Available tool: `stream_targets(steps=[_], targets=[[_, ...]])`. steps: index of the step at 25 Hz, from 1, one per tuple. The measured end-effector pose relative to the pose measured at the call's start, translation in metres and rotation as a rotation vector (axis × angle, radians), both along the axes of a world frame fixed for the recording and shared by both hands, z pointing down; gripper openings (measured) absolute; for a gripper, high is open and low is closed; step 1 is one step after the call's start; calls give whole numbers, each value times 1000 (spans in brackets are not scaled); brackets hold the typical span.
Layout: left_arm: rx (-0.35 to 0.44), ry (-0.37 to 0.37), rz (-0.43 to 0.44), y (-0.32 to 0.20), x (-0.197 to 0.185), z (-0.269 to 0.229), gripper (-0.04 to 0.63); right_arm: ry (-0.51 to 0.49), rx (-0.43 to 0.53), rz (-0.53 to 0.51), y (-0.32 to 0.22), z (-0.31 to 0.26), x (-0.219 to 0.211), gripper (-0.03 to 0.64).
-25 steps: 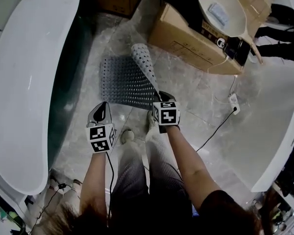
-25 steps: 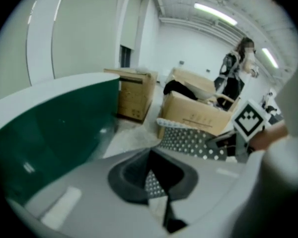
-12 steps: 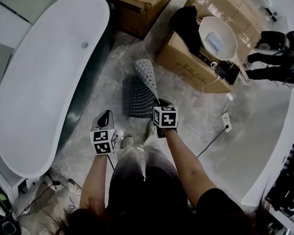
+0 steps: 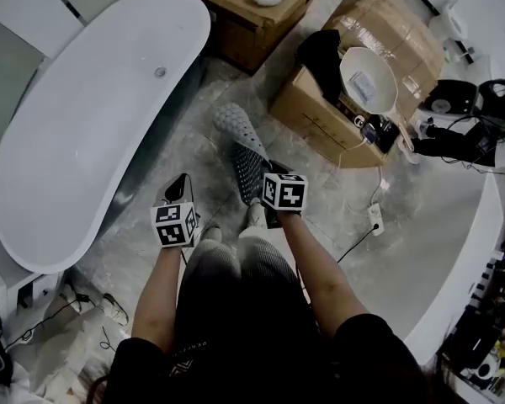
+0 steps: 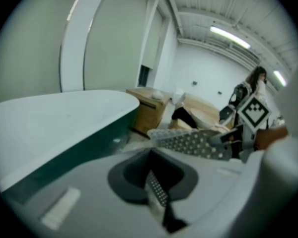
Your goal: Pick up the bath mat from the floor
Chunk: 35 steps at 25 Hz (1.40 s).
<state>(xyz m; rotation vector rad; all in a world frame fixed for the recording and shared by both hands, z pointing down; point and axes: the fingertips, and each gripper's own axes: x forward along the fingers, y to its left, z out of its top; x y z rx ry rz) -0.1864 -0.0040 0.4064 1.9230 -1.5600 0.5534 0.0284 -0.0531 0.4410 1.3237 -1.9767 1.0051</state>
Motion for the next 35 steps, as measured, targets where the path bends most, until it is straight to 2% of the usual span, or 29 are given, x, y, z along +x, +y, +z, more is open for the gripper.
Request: stream_targets(steps=[15, 21, 35], targets=[[103, 29, -88, 30, -30, -72, 8, -61, 81, -186, 25, -89, -25, 14], [126, 40, -138, 39, -44, -89, 8, -116, 126, -243, 31, -121, -41, 14], [220, 43, -131, 40, -55, -142, 8, -196, 204, -319, 44, -175, -76, 14]])
